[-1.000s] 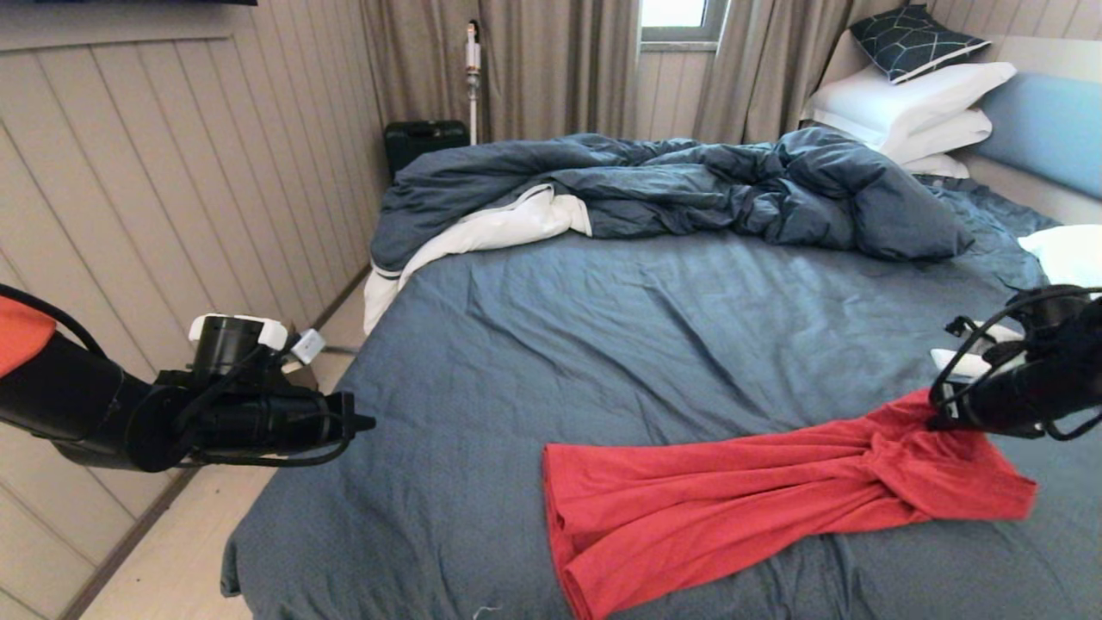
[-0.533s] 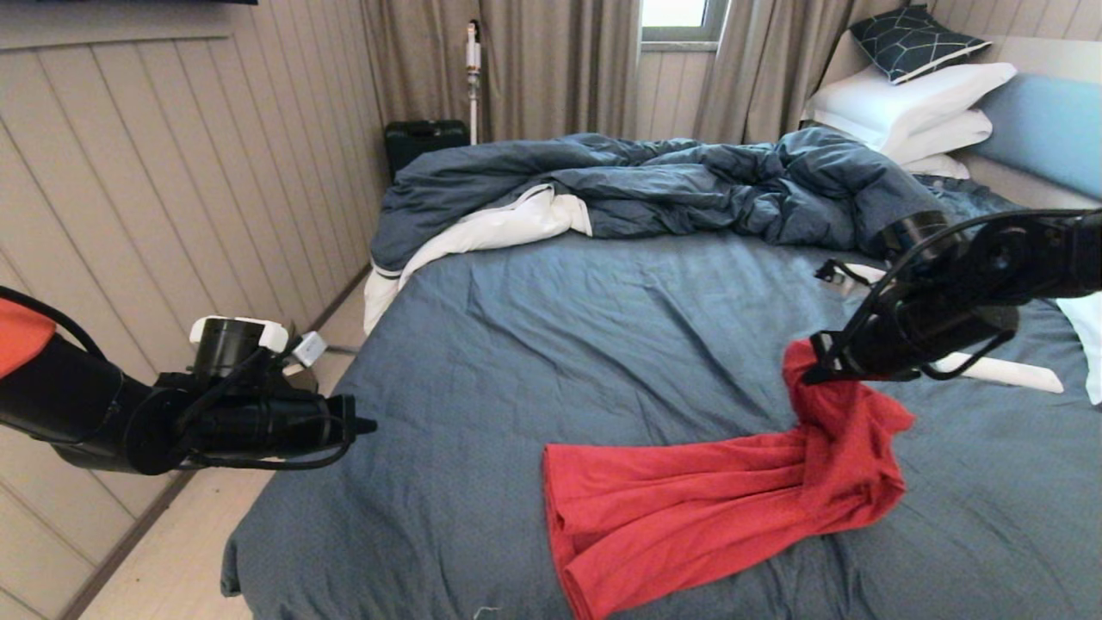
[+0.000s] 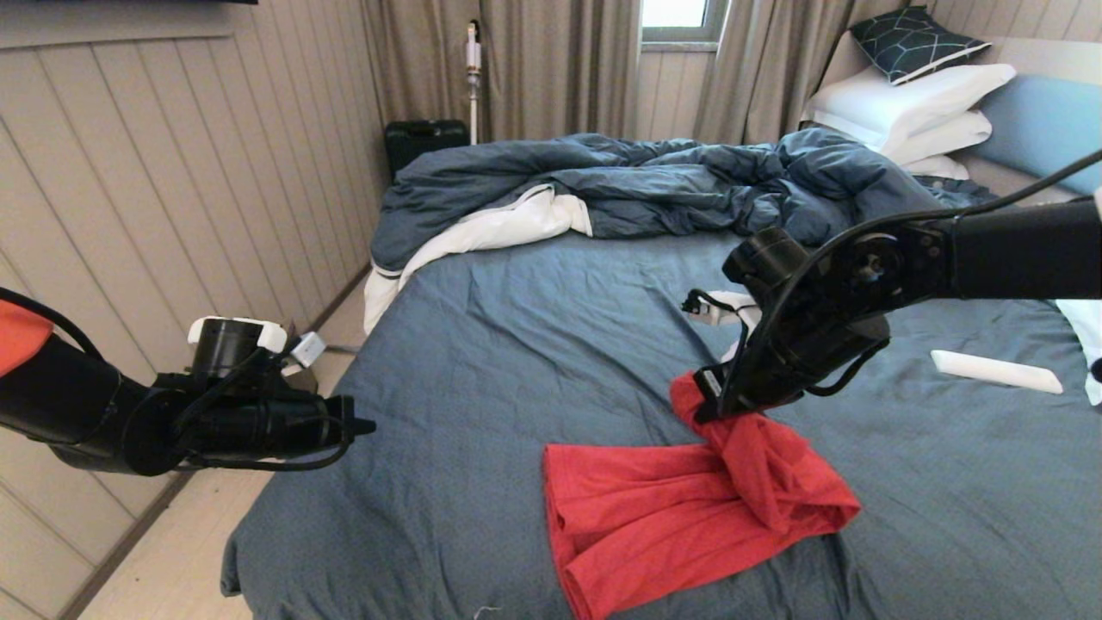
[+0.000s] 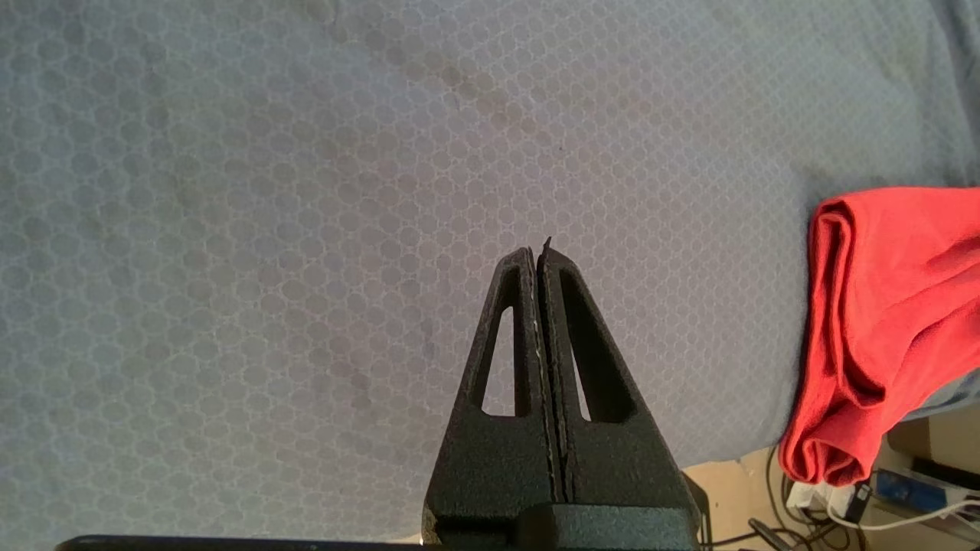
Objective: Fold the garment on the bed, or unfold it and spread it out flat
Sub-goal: Fold the red T-shirt
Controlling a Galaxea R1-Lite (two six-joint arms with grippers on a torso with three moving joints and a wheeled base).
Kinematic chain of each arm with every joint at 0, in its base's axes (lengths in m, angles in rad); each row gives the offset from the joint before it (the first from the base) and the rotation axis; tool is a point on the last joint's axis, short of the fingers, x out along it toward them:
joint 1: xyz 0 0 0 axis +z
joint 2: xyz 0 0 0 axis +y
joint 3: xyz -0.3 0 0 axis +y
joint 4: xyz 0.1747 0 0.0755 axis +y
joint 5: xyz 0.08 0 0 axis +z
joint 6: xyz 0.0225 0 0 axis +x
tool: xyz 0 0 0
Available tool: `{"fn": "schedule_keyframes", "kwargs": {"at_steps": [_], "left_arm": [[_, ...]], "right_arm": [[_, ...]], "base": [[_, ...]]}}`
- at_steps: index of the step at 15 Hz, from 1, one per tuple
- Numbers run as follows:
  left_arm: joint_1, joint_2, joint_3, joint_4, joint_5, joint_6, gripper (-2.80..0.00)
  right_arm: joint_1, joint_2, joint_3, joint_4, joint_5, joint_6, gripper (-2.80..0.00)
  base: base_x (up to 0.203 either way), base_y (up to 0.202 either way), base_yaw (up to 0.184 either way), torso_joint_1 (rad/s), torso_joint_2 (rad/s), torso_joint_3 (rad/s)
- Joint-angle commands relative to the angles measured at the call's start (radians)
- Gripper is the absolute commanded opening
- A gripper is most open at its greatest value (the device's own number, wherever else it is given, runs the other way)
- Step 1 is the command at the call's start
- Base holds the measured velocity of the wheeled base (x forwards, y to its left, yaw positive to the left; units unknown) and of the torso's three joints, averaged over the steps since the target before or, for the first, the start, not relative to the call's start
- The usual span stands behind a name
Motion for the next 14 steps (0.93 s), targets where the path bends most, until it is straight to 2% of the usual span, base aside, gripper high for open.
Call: {"fn": "schedule_keyframes", "kwargs": {"at_steps": [1, 7, 14], "left_arm": [[-0.001, 0.004, 0.0, -0.002, -0.002, -0.001, -2.8], [0.0, 0.001, 0.001, -0.002, -0.002, -0.002, -2.8], [-0.001, 0.002, 0.002, -0.002, -0.004, -0.001, -2.8]], "right_arm": [[0.049, -0.002, -0.021, 0.015, 0.001, -0.003, -2.8], [0.195, 0.106, -0.142, 0.066, -0.026, -0.002, -2.8], [0.296, 0.204, -0.28, 0.15, -0.032, 0.007, -2.8]], "base": [[0.0, 0.0, 0.0, 0.0, 0.0, 0.0], [0.0, 0.0, 0.0, 0.0, 0.0, 0.0], [0.0, 0.0, 0.0, 0.0, 0.0, 0.0]]}}
